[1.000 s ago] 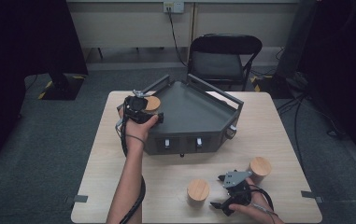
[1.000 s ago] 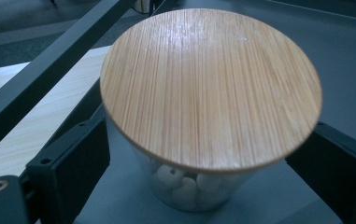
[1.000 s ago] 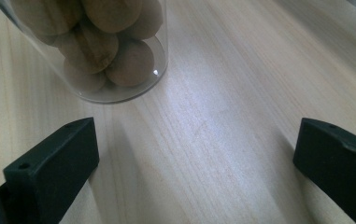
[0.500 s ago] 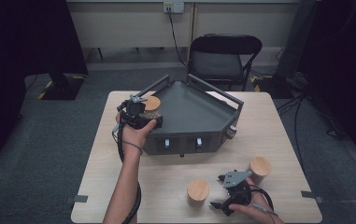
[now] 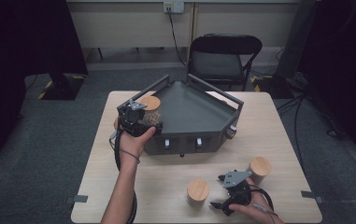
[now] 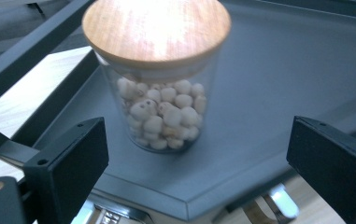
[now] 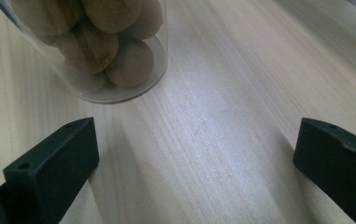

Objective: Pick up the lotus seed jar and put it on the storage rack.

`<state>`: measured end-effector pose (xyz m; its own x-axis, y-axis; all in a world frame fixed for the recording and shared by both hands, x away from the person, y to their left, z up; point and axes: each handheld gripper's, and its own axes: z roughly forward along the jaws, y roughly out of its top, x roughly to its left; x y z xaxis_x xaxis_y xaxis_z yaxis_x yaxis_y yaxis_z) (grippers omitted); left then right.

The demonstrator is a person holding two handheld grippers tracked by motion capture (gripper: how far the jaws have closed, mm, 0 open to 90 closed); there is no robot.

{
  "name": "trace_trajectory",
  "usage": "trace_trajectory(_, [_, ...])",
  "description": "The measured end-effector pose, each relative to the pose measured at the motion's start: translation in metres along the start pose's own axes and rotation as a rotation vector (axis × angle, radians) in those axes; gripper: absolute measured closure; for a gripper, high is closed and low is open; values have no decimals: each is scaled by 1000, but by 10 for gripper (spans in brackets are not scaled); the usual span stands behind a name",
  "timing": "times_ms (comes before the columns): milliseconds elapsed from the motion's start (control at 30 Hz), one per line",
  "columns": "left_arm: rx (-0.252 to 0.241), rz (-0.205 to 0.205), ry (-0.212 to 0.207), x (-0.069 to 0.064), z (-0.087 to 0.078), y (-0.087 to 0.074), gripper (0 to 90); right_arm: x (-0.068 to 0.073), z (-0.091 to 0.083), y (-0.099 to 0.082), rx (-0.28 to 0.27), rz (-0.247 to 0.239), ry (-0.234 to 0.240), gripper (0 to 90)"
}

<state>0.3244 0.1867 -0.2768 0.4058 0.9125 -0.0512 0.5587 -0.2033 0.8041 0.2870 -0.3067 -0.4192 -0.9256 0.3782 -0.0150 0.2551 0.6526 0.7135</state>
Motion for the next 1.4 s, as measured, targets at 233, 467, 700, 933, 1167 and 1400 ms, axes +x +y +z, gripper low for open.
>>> trace_trajectory(233, [-4,11,-11,-5,-5,-8,50,0,0,0,0,0,0,0])
trace_trajectory(467, [-18,11,-17,-7,-8,-17,51,0,0,0,0,-1,0,0])
trace_trajectory(700, [-25,14,-14,-9,-11,-26,50,0,0,0,0,0,0,0])
trace_trajectory(933, [-28,18,-13,-10,-14,-32,50,0,0,0,0,0,0,0])
trace_trajectory(1167, [-24,26,-10,-10,-17,-38,50,0,0,0,0,0,0,0])
trace_trajectory(1400, [-29,22,-8,-8,-18,-46,50,0,0,0,0,0,0,0])
